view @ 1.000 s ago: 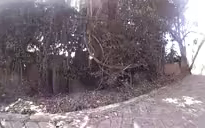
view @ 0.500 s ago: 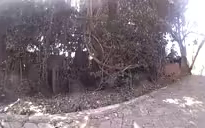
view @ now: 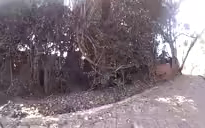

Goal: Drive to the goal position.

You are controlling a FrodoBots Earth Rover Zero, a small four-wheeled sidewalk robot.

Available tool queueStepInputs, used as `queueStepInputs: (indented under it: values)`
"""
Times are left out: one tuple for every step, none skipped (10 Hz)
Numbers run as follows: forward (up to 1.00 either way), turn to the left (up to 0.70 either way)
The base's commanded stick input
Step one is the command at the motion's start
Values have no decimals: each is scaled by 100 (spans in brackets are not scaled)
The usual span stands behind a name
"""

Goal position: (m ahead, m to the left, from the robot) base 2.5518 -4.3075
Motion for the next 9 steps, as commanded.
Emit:
queueStepInputs:
  values:
    - [0, -70]
    - [0, -70]
    - [0, -70]
    - [0, -70]
    - [0, -70]
    - [0, -70]
    - [0, -70]
    - [0, -70]
    - [0, -70]
